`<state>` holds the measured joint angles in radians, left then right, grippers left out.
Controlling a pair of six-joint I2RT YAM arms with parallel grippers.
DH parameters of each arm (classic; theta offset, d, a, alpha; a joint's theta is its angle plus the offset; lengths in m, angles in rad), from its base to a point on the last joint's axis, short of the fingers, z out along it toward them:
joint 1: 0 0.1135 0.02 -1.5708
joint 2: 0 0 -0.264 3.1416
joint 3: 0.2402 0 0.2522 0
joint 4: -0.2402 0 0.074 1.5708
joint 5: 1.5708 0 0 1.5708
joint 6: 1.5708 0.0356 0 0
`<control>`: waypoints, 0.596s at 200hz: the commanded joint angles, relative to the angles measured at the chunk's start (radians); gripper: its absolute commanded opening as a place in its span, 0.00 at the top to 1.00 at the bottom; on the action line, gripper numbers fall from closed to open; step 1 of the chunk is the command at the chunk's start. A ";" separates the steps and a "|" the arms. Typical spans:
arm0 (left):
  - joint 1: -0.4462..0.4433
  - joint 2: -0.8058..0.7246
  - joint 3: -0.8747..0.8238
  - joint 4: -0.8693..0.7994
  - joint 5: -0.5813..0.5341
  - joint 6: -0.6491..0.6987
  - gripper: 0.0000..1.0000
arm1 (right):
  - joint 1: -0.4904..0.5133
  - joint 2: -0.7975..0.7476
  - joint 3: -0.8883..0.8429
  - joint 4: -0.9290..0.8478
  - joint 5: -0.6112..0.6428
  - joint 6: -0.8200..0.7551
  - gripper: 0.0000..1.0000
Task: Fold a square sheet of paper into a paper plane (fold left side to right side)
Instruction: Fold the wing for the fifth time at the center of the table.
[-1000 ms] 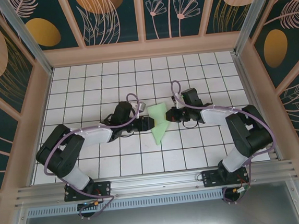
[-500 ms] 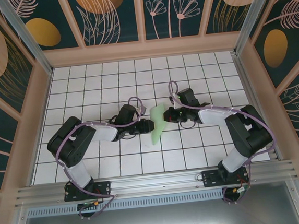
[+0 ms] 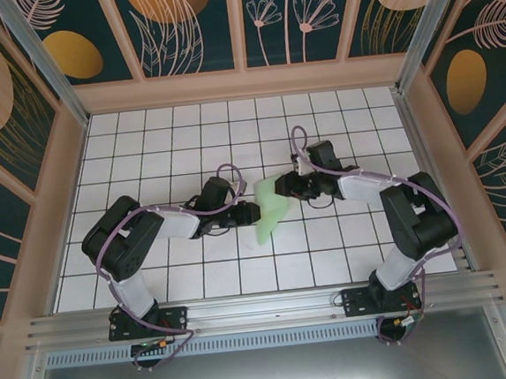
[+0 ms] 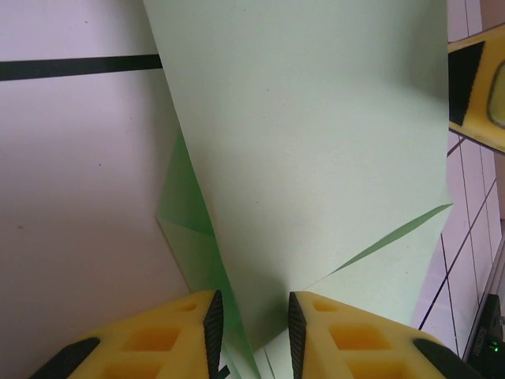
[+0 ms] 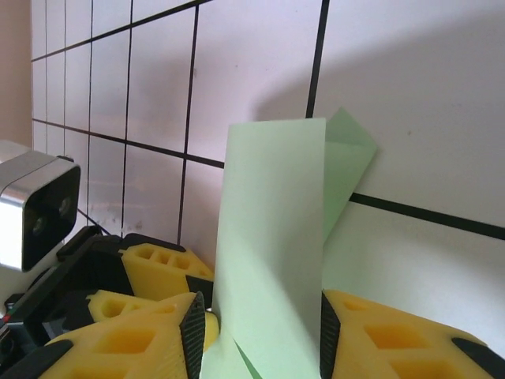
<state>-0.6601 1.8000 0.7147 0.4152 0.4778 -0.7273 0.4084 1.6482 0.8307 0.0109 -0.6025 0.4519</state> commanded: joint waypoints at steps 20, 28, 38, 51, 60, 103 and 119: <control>-0.003 0.017 0.017 -0.002 -0.018 0.013 0.68 | 0.011 0.064 0.048 -0.011 -0.031 -0.005 0.68; -0.004 0.007 0.016 -0.007 -0.025 0.019 0.67 | 0.012 0.068 0.053 -0.020 -0.022 -0.010 0.74; -0.004 -0.010 0.016 -0.018 -0.036 0.031 0.63 | 0.015 0.071 0.055 -0.032 -0.010 -0.011 0.82; -0.004 -0.044 0.016 -0.044 -0.065 0.053 0.59 | 0.023 0.080 0.064 -0.062 0.018 -0.018 0.88; -0.003 -0.076 0.016 -0.071 -0.090 0.074 0.57 | 0.030 0.087 0.072 -0.084 0.041 -0.025 0.89; -0.004 -0.255 0.017 -0.224 -0.239 0.173 0.50 | 0.043 0.101 0.091 -0.123 0.081 -0.019 0.90; -0.028 -0.313 0.008 -0.258 -0.268 0.213 0.50 | 0.046 0.101 0.098 -0.127 0.084 -0.012 0.90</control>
<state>-0.6643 1.5665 0.7162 0.2577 0.3046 -0.6094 0.4469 1.7382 0.8948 -0.0780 -0.5453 0.4442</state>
